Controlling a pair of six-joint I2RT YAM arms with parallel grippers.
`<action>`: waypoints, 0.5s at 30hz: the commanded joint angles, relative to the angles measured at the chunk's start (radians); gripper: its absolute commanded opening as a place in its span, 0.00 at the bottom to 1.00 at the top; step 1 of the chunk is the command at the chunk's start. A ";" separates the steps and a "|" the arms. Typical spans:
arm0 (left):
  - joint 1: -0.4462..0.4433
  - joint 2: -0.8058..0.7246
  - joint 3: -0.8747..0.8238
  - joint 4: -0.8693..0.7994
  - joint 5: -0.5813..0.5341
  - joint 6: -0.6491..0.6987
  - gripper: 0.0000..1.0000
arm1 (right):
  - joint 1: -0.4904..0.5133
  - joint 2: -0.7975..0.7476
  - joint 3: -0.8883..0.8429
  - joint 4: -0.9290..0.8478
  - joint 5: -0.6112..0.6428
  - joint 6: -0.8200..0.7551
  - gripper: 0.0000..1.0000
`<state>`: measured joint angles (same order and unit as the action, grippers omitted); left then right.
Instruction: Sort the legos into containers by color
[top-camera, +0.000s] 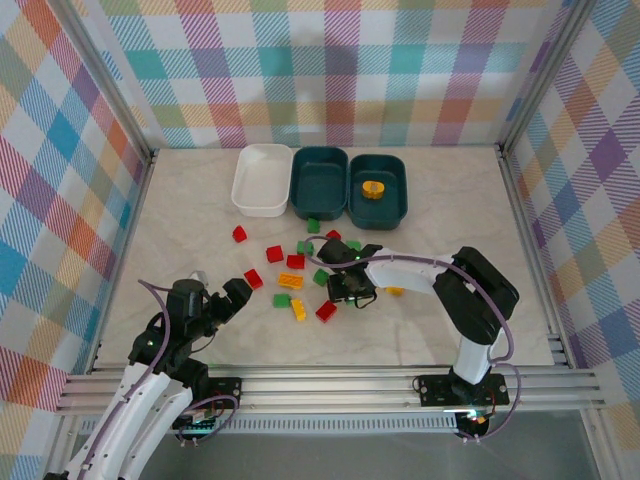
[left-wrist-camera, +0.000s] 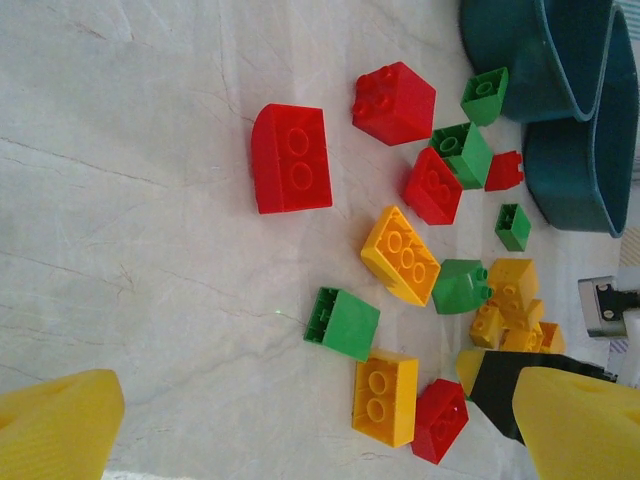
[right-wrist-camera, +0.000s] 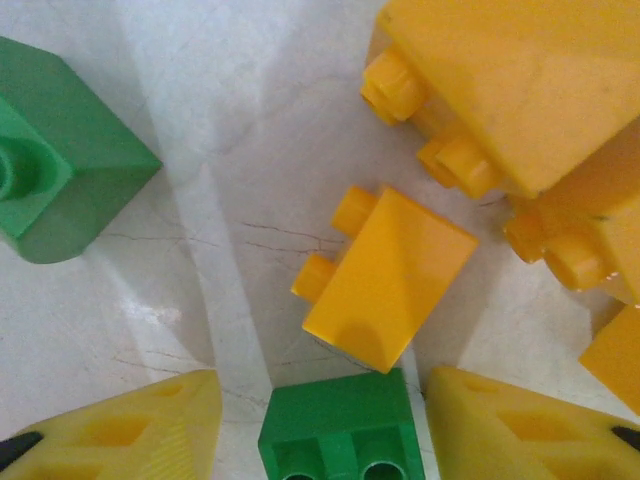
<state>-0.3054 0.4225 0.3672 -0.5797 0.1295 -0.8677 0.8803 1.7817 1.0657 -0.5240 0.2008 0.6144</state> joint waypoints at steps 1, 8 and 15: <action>-0.006 0.002 0.001 0.011 0.003 -0.003 1.00 | 0.008 0.011 -0.001 -0.019 -0.006 -0.025 0.49; -0.006 -0.014 0.010 -0.016 -0.009 0.004 1.00 | 0.011 -0.040 0.004 -0.055 0.032 -0.051 0.37; -0.006 0.006 -0.002 0.027 -0.003 -0.003 1.00 | 0.012 -0.157 0.068 -0.087 0.072 -0.106 0.34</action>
<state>-0.3054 0.4191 0.3672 -0.5751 0.1287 -0.8677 0.8852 1.6825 1.0760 -0.5873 0.2367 0.5564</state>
